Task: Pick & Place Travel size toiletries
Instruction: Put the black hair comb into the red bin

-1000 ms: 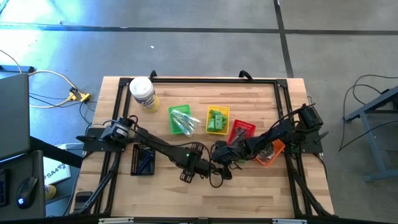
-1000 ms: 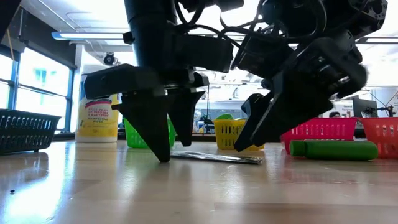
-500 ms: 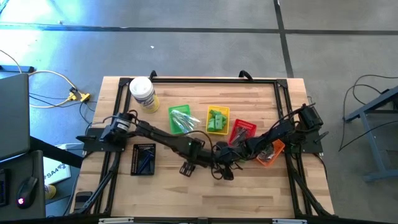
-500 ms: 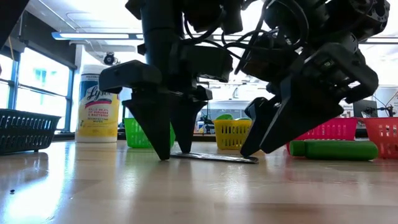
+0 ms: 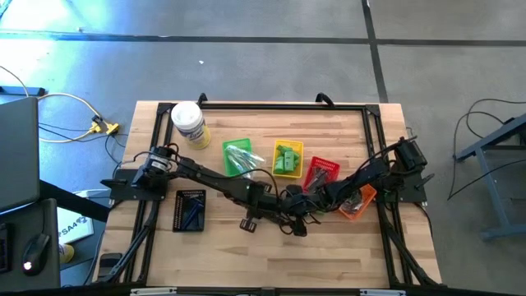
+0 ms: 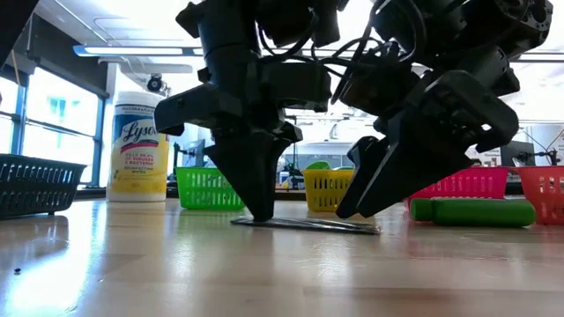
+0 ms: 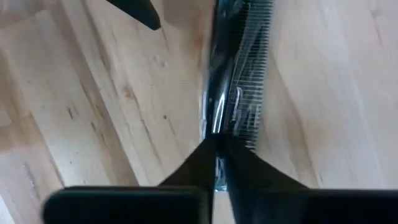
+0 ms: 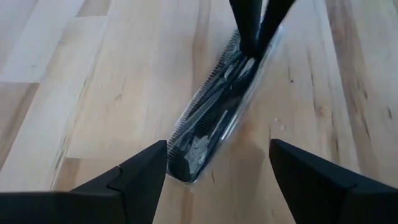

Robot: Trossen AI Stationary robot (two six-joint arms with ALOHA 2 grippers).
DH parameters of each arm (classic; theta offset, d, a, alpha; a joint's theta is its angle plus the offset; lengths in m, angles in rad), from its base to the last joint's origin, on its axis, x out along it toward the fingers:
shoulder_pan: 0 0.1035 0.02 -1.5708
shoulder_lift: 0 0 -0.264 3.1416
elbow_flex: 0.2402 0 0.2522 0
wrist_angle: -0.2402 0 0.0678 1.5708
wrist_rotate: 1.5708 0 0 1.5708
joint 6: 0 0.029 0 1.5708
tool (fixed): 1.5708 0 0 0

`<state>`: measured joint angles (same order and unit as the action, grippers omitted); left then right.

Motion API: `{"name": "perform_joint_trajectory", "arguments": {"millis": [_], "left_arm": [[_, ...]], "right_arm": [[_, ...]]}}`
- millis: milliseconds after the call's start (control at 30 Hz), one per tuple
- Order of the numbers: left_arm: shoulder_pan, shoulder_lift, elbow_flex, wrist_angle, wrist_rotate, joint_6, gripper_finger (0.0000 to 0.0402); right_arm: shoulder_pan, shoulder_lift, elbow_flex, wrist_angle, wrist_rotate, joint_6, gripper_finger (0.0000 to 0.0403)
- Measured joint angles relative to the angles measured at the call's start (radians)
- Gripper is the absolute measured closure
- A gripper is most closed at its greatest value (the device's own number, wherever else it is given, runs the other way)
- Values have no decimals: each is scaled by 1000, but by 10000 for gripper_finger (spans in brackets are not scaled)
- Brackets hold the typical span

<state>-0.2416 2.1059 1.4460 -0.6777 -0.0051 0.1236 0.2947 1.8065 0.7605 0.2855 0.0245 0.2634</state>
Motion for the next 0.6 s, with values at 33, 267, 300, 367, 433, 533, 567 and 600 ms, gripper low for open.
{"name": "perform_joint_trajectory", "arguments": {"millis": [33,267,300,367,433,533,567,600], "left_arm": [[0,0,-6,5,-1,-6,388],[-11,1,-3,0,-117,-75,400],[-14,-5,2,-5,-137,-76,401],[-28,-13,12,-14,-160,-76,401],[-37,-12,34,-29,-186,-72,401],[-62,-7,79,-99,-259,-74,401],[-70,-6,88,-120,-277,-74,401],[-76,-6,95,-128,-288,-74,401]], "right_arm": [[0,0,0,-2,0,3,126],[14,0,0,-3,-3,5,112],[14,0,0,-2,-5,3,111],[14,0,0,0,-7,3,112],[13,0,0,1,-7,3,112],[13,0,0,2,-8,2,113],[13,0,0,2,-7,2,113],[13,0,0,2,-7,2,113]]}}
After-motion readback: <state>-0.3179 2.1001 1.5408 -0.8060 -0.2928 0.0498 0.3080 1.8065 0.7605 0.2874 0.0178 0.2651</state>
